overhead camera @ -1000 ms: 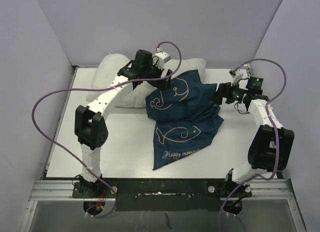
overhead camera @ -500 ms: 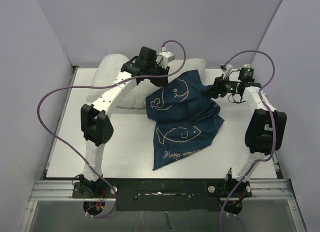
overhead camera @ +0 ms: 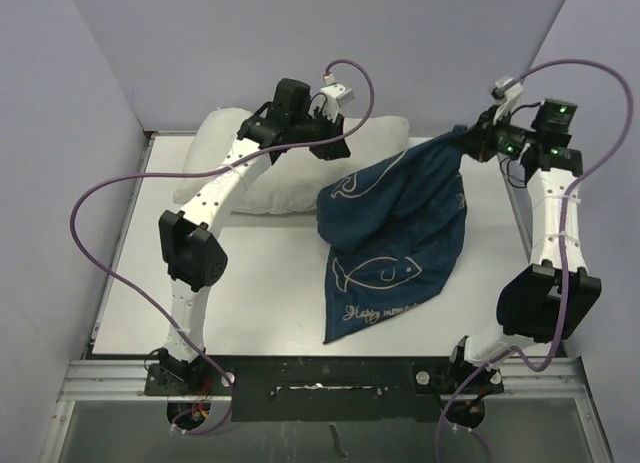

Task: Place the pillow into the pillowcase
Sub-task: Adjust the pillowcase at the center of the board.

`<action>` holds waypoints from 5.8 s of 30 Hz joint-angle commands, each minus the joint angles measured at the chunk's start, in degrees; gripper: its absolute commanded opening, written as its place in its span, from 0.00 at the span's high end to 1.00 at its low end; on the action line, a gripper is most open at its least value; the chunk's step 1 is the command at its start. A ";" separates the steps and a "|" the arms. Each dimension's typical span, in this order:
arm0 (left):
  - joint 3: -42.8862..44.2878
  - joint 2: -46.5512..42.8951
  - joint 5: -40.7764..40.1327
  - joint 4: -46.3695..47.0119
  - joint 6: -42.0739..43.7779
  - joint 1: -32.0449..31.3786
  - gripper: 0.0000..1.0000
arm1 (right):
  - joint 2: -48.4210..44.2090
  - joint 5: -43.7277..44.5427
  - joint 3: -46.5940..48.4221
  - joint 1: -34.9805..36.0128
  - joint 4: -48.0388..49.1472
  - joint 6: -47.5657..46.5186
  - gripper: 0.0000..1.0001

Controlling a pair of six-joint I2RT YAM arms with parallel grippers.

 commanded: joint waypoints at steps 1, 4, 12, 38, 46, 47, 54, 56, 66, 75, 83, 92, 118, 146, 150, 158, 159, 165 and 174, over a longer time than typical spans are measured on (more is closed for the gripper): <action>3.29 -8.30 4.01 9.58 -4.59 0.09 1.00 | -5.85 4.65 13.52 -0.55 -0.10 -0.31 1.00; -4.18 -13.74 2.50 14.16 -6.86 0.17 0.96 | -7.75 9.52 19.02 -0.90 0.91 -1.48 1.00; -49.96 -44.70 -3.63 33.96 -14.37 1.73 0.43 | -22.53 -10.40 1.67 13.19 -29.35 -35.99 1.00; -81.90 -53.88 -37.69 16.51 -36.01 -22.48 0.30 | -25.33 10.69 -33.44 10.91 -7.20 -17.62 0.02; -87.82 -50.35 -29.50 24.18 -37.31 -22.46 0.20 | -9.68 25.66 -24.50 18.54 -2.61 -17.57 0.02; -89.12 -50.20 -28.90 25.61 -38.27 -22.47 0.19 | -7.43 25.79 -23.19 19.01 -3.15 -17.00 0.03; -93.85 -43.15 -24.81 33.98 -41.86 -22.60 0.18 | -1.08 30.60 -22.58 23.97 -0.93 -16.48 0.06; -92.50 -40.06 -24.75 34.10 -41.16 -22.64 0.18 | 0.04 30.40 -22.37 24.22 -1.12 -16.33 0.14; -81.37 -25.46 -25.33 34.57 -33.81 -21.46 0.74 | -6.74 23.48 -12.90 23.73 -5.74 -17.14 1.00; -66.84 -36.69 -33.48 23.04 -21.32 -13.18 1.00 | -13.55 13.06 9.46 15.23 -2.87 -6.76 1.00; -75.76 -54.81 -34.85 25.35 -20.17 -11.95 1.00 | -20.30 14.17 -8.04 9.57 -3.13 -13.16 0.98; -83.18 -55.43 -28.23 27.38 -25.36 -11.91 0.49 | -25.29 22.90 -25.91 5.95 -3.22 -19.11 0.58; -53.77 -14.70 -10.56 44.81 -3.79 -6.12 0.16 | -15.68 19.33 -17.95 16.34 -12.13 -20.26 0.00; -55.14 -41.91 -22.28 34.74 -13.24 -4.35 1.00 | -23.94 24.77 -6.85 4.07 -9.73 -16.18 1.00; -61.75 -51.48 -22.29 34.14 -15.85 -2.70 1.00 | -24.21 24.01 -6.99 4.05 -7.99 -13.48 1.00; -61.52 -60.03 -10.78 31.78 -19.50 -4.42 1.00 | -24.00 19.56 1.61 4.18 -6.11 -7.39 1.00; -59.83 -59.66 -9.89 31.15 -19.54 -5.80 1.00 | -23.61 20.03 3.84 4.11 -6.66 -7.23 1.00; -46.71 -53.02 -9.74 25.85 -15.37 -18.86 1.00 | -23.27 30.56 17.38 3.18 -11.37 -9.14 1.00; -43.82 -50.36 -14.45 23.21 -16.05 -21.86 1.00 | -18.65 25.70 28.02 2.51 -13.19 -6.29 1.00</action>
